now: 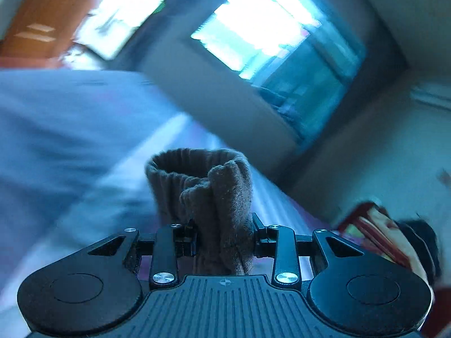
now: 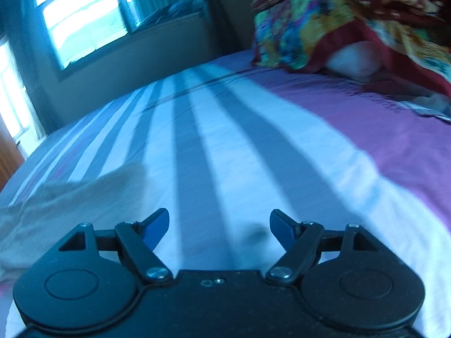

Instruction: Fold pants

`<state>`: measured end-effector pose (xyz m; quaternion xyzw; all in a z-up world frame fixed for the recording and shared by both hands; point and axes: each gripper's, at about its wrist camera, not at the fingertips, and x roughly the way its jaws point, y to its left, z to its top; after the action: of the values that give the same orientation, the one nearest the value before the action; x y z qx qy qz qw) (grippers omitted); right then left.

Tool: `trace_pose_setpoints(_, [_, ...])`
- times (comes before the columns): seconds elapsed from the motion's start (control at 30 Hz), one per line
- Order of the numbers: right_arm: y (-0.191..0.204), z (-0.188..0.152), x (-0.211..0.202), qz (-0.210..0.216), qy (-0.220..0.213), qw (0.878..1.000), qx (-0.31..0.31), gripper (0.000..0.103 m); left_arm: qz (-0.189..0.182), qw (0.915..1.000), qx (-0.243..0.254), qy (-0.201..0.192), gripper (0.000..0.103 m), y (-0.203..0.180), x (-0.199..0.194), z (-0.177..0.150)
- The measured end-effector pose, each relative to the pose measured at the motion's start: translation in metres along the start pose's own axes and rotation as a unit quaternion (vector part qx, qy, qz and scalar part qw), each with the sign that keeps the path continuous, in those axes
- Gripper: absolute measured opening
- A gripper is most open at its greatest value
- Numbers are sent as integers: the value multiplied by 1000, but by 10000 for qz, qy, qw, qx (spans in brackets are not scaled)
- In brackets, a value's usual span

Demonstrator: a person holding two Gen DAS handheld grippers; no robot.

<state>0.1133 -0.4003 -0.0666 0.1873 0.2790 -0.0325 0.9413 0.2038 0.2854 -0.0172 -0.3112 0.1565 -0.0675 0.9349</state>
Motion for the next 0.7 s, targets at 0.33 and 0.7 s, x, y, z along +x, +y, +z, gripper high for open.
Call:
trace_pose_setpoints(0.33, [-81,18,-17,-773,-694,9936,444,78,-1213,9856,917,739,34,-159,86,-45])
trace_pose_setpoints(0.7, [-123,4,-16,-691,-785,9885,1095,78,-1510,9439,2085,2067,34,-267,133,-176])
